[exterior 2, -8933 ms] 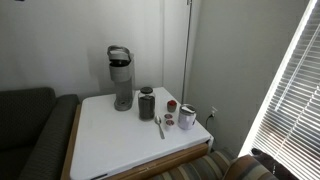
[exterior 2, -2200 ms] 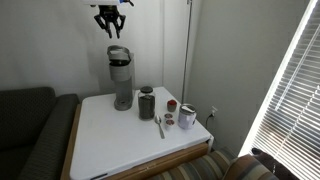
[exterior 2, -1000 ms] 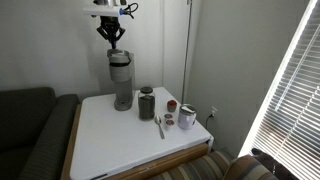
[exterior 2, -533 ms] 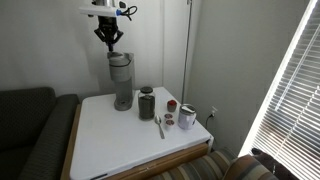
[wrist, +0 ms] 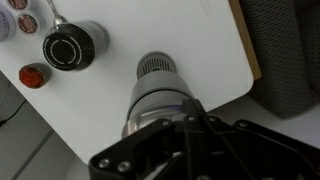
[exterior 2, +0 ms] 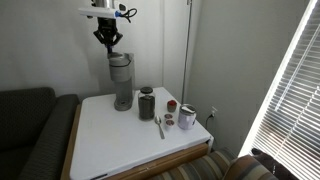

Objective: Close the lid on the coffee machine

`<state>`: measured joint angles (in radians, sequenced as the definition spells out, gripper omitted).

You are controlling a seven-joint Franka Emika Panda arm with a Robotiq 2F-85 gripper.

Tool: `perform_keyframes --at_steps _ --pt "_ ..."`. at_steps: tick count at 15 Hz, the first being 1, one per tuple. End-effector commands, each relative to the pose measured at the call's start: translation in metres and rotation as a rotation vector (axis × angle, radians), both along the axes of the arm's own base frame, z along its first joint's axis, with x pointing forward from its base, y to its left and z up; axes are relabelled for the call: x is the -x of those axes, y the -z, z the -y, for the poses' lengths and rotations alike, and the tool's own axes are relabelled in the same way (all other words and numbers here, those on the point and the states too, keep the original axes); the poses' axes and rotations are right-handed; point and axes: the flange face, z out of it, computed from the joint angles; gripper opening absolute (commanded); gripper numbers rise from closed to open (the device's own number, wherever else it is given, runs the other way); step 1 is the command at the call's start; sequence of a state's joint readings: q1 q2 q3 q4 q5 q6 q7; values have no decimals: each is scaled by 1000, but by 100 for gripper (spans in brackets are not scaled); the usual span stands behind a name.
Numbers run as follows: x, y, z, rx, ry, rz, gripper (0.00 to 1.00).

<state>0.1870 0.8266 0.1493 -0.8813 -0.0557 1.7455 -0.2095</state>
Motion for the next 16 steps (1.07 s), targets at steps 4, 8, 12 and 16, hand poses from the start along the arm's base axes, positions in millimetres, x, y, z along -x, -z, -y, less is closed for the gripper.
perform_keyframes --at_steps 4,8,12,16 --pt "-1 -9 8 -2 29 5 0" --pt "-1 -31 12 5 54 49 0" --pt "-4 -32 7 3 68 65 0" --pt "-7 -20 6 -4 74 51 0"
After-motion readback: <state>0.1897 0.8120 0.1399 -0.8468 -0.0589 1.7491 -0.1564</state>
